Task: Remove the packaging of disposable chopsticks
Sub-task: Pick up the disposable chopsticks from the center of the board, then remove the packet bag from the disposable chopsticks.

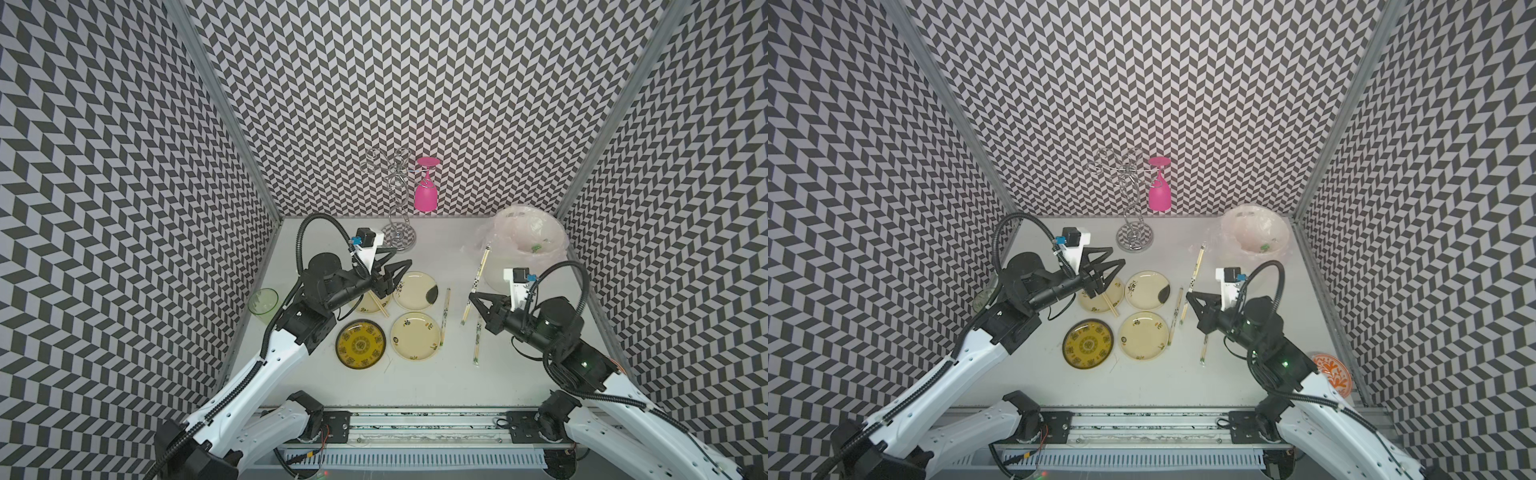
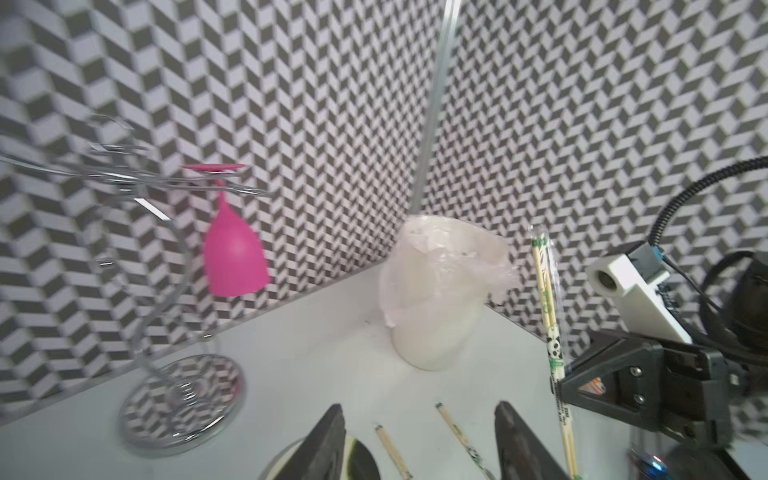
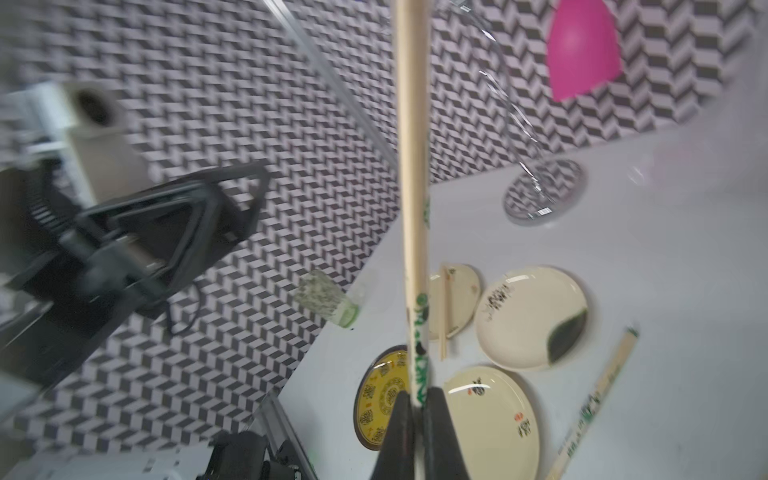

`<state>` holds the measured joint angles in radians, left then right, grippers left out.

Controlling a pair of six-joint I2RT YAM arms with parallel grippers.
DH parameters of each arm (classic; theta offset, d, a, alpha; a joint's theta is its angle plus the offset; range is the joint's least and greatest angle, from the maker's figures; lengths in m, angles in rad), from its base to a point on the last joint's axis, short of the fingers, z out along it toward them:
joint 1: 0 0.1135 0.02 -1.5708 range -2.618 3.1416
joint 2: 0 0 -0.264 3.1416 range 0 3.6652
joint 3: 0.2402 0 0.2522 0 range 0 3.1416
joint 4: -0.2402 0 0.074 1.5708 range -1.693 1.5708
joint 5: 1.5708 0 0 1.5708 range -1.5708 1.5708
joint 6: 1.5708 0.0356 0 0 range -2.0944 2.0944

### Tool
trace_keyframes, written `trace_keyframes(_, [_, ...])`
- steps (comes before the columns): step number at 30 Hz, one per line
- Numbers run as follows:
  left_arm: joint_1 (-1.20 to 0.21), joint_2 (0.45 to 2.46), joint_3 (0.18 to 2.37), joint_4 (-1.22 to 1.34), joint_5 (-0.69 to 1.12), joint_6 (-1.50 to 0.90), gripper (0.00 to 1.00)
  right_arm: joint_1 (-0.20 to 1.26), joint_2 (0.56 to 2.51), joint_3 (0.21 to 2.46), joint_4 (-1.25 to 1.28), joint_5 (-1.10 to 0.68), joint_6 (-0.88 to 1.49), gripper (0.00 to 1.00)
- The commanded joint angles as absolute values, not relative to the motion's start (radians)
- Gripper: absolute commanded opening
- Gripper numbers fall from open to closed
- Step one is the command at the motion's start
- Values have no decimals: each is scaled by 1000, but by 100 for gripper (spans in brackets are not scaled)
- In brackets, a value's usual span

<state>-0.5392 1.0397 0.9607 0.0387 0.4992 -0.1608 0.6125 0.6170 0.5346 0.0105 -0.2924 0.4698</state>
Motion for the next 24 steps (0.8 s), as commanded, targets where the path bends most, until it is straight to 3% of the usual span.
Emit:
trace_keyframes(1, [-541,1106,1081,72,829,-189,59,616,574,505,273,-586,235,0])
trace_keyframes(7, [-550,1199,1154,197,1118,-336,59,617,650,556,226,-834,115,0])
trace_keyframes(12, [-582,1221,1177,210,1158,-357,58,617,713,594,191,-925,82,0])
trace_keyframes(24, [-658,1251,1183,252,1203,-390,59,622,771,634,164,-956,97,0])
